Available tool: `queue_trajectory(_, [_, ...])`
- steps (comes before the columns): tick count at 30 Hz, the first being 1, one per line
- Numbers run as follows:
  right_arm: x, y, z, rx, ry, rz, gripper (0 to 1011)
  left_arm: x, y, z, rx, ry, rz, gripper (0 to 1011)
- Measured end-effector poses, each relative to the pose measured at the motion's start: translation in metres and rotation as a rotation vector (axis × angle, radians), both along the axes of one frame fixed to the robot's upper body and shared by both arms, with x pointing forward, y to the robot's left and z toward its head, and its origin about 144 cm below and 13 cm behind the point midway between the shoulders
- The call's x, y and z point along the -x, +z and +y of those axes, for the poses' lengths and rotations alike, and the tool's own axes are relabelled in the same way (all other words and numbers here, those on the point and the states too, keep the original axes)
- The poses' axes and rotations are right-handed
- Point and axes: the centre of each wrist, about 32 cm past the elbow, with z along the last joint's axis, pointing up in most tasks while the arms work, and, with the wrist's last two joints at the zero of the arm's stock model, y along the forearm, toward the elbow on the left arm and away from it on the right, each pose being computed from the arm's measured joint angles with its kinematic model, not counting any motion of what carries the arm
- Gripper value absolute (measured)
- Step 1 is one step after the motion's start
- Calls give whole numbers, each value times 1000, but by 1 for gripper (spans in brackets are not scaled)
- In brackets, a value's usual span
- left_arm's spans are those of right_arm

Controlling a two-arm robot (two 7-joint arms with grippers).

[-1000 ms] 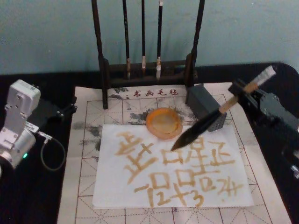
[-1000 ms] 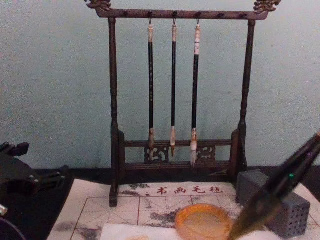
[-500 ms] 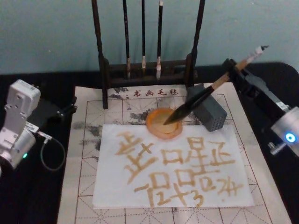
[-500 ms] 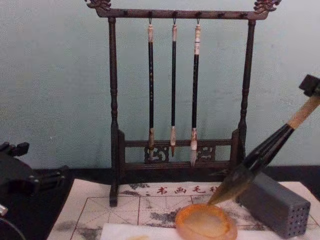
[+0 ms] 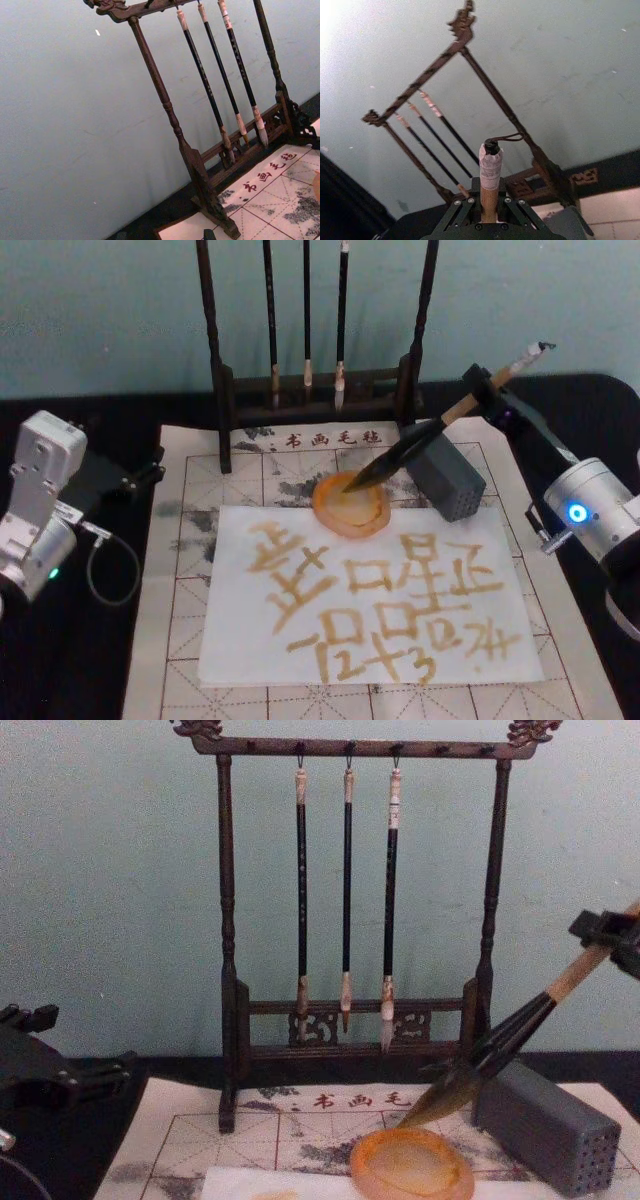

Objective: Pick up the brush from the inkstone, write on the paper, then place the brush back to its original position.

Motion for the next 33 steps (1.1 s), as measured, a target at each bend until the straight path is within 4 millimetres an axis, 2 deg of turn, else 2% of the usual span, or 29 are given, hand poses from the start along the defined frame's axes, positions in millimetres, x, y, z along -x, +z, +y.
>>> queue_trajectory(12, [-9, -13, 10, -18, -64, 71, 179, 0, 0, 0, 0, 0, 0, 1001])
queue_trajectory(33, [-24, -27, 22, -43, -75, 133, 179, 0, 0, 0, 0, 0, 0, 1001])
